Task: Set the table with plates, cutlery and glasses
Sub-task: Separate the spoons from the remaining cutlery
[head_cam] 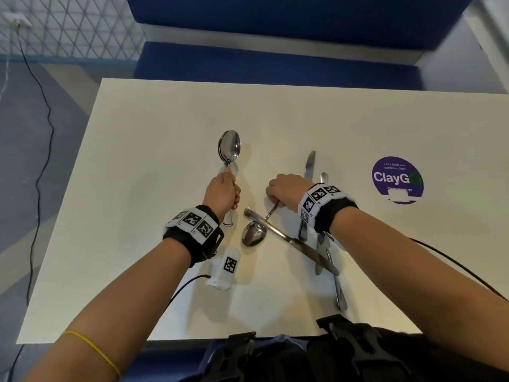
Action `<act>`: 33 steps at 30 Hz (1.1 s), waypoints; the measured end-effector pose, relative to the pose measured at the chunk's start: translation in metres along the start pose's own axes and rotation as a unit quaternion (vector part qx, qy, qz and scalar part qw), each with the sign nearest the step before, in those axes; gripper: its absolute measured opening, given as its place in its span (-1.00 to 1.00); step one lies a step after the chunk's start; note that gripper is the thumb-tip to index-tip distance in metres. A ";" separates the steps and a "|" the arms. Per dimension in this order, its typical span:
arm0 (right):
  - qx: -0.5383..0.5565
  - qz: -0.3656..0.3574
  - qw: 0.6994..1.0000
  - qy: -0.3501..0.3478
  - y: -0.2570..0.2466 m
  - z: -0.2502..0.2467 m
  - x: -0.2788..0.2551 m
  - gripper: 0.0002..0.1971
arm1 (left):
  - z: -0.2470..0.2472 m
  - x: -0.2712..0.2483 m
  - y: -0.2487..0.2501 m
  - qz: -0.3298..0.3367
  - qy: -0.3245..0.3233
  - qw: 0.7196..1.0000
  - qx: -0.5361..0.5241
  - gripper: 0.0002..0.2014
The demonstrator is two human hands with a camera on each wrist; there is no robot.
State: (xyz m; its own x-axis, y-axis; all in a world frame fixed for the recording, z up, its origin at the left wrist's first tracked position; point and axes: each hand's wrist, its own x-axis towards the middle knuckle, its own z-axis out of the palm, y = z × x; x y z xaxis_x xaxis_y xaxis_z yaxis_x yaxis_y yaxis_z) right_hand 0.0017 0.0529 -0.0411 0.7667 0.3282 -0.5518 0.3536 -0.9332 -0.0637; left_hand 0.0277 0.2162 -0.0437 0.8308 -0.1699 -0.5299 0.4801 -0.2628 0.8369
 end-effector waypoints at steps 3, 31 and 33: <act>0.028 0.000 1.000 0.002 0.000 -0.005 0.001 -0.76 | -0.006 0.001 -0.001 0.002 0.014 1.000 -0.008 -0.63; 0.267 0.192 0.941 0.085 -0.028 -0.008 -0.003 -0.80 | 0.015 -0.008 -0.031 -0.003 0.106 0.970 0.220 -0.49; 0.286 0.220 0.929 0.086 -0.024 -0.005 -0.005 -0.81 | 0.011 -0.008 -0.032 -0.011 0.114 0.970 0.216 -0.43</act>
State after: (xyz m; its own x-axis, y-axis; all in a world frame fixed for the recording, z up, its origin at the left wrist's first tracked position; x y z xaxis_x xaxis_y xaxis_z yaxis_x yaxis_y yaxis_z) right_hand -0.0079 0.0743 -0.0327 0.8611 -0.1301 -0.4915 -0.3184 -0.8917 -0.3217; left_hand 0.0023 0.2152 -0.0677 0.8856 0.0416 -0.4625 0.3770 -0.6460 0.6638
